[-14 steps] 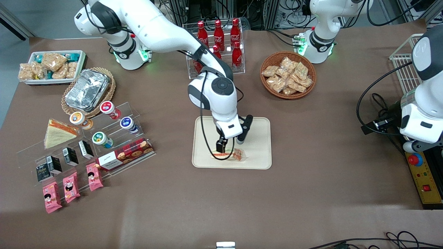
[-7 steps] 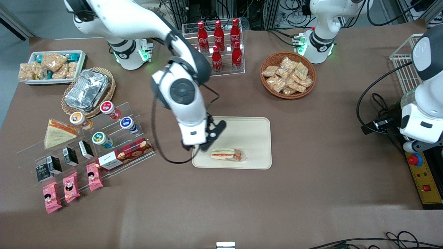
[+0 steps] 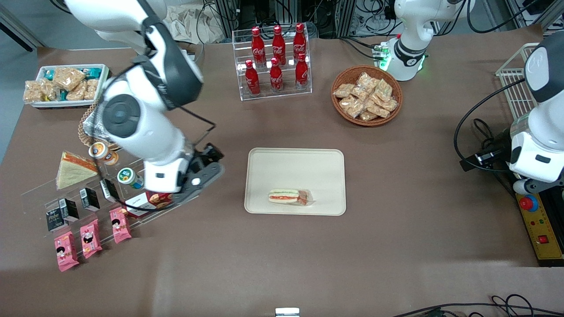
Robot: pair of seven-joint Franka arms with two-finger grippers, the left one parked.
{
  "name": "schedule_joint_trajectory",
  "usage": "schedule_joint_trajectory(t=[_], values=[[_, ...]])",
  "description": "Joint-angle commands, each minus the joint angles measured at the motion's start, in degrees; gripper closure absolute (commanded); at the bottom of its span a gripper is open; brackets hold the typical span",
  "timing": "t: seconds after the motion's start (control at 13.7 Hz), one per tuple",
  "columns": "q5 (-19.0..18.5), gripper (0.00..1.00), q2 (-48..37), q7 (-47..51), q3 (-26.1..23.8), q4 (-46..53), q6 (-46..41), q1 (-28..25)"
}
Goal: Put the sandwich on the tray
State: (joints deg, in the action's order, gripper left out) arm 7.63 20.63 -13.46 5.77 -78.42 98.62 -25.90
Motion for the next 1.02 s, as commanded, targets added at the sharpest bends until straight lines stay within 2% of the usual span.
schedule_joint_trajectory(t=[0.0,0.22,0.37,0.51,0.8,0.95], values=[[1.94,0.01,-4.62,1.76,-0.41,-2.35,-5.87,7.68],[1.77,0.01,-7.7,6.84,-0.24,-2.26,-10.8,13.84],[1.25,0.01,-10.07,13.25,0.38,-1.82,-14.5,15.0],[0.98,0.01,-11.39,14.16,4.05,-1.56,-15.91,14.83],[-7.62,0.01,-13.07,14.07,6.09,-1.64,-16.18,14.74],[-7.72,0.01,-13.07,14.25,6.62,-1.99,-16.18,15.0]])
